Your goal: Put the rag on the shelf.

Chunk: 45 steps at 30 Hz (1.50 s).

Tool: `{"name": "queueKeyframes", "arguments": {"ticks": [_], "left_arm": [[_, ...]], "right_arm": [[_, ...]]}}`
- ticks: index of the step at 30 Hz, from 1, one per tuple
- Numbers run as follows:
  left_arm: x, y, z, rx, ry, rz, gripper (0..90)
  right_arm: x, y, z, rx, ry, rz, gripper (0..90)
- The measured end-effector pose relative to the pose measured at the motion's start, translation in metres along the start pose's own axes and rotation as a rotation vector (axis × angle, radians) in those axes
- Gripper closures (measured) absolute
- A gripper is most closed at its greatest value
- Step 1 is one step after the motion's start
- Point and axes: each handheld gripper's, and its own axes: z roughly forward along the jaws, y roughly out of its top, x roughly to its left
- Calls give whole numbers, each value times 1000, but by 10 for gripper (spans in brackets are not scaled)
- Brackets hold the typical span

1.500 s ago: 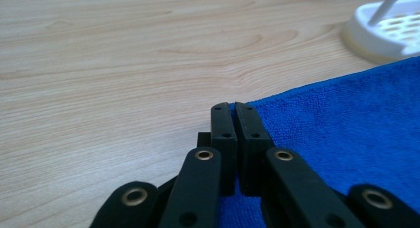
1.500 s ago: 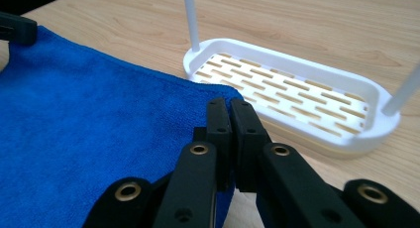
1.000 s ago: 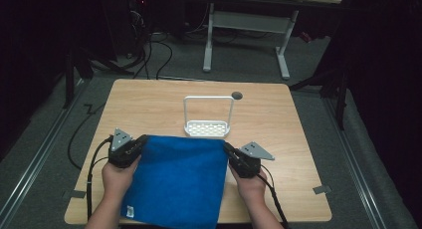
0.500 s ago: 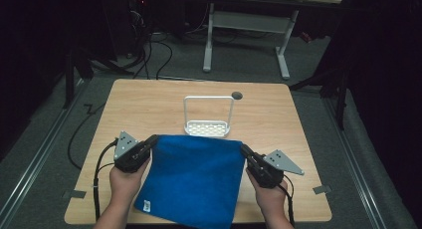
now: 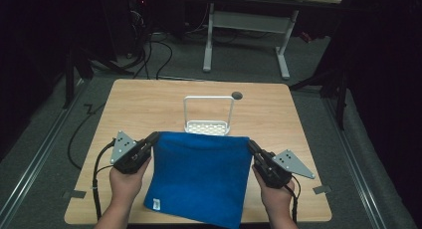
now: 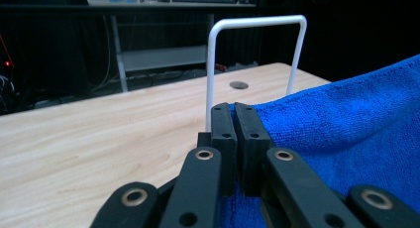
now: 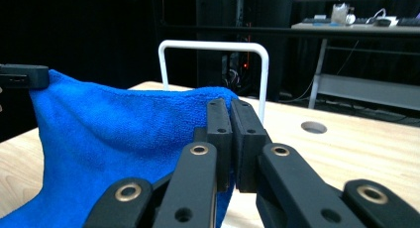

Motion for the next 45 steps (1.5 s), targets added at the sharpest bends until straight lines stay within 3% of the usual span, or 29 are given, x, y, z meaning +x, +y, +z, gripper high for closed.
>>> {"name": "queueKeyframes", "arguments": {"ticks": [12, 25, 32, 45], "left_arm": [[-5, 26, 6, -76, 3, 15, 881], [-13, 71, 17, -149, 24, 75, 882], [-6, 90, 21, -175, 48, 96, 883], [13, 125, 49, -190, 90, 144, 883]], "right_arm": [[-6, 26, -1, -47, -34, -26, 882], [-19, 54, 2, -84, -61, -44, 882], [-29, 70, 8, -103, -68, -36, 882], [-43, 110, 38, -119, -91, -52, 883]]}}
